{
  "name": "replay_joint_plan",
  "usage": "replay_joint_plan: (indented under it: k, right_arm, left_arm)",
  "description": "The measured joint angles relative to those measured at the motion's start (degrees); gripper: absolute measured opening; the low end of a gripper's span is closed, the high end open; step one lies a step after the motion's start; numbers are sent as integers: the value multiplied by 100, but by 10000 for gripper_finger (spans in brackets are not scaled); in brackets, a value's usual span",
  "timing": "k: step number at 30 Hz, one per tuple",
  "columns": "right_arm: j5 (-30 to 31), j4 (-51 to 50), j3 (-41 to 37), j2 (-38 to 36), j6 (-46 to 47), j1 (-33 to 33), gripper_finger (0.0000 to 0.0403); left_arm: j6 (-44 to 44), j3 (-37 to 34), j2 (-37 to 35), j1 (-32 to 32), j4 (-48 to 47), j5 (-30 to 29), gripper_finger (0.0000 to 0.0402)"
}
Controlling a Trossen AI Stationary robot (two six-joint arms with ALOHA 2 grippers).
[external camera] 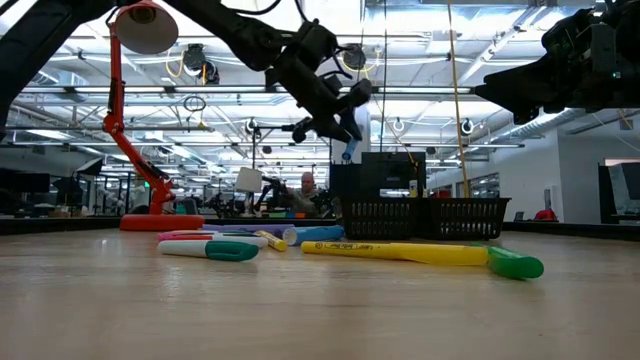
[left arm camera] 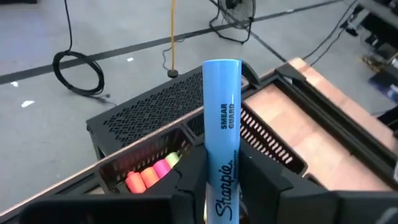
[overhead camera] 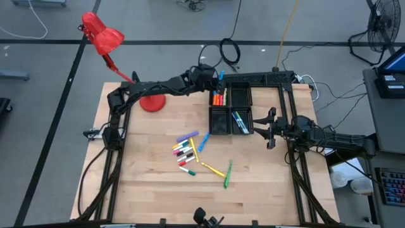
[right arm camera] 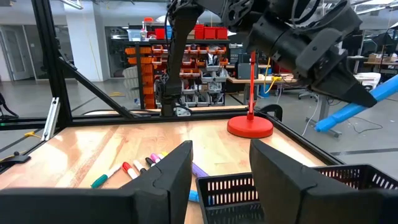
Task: Pick & Place Markers
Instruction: Put the blue highlighter pen into the top left black bin, then put the violet highlighter pen into the top left black bin
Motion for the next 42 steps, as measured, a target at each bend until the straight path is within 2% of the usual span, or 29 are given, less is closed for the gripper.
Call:
replay_joint_plan:
  k: [7,14,17,20,23,26,32,36,39,42]
  right_arm:
    - [1,-1,-1,0,-1,0,146]
    - [0,0,0,0,0,0,146]
    - [2,-2,-2,2,0,-1,146]
    - [0,-1,0,1,0,-1,146]
    - [1,0,-2,1,0,-1,146]
    - [2,-1,0,2,0,-2,146]
    - [3,-2,0,2,0,0,146]
    - [2,-2,-1,2,0,-1,146]
    - [2,-2,0,2,0,-2,146]
    - [2,-2,-1,2,0,-2,146]
  left_arm:
    - [381,-15,-2,-103,151,-1,141]
    - [449,-15,-2,-112,211,23,171]
    - [735,-15,-28,-110,222,374,178]
    - [1551,-15,-243,-145,-23,991,177]
    - [2128,-11,-615,-286,-738,1406,169]
    - [2482,-7,-1014,-504,-1760,1366,159]
    - [2569,-5,-1685,-1017,-3981,764,141]
    - [1852,-12,-1702,-1332,-5276,389,137]
    - [1312,-204,-1649,-1552,-5442,136,147]
    - [1263,-663,-1610,-1762,-5217,147,169]
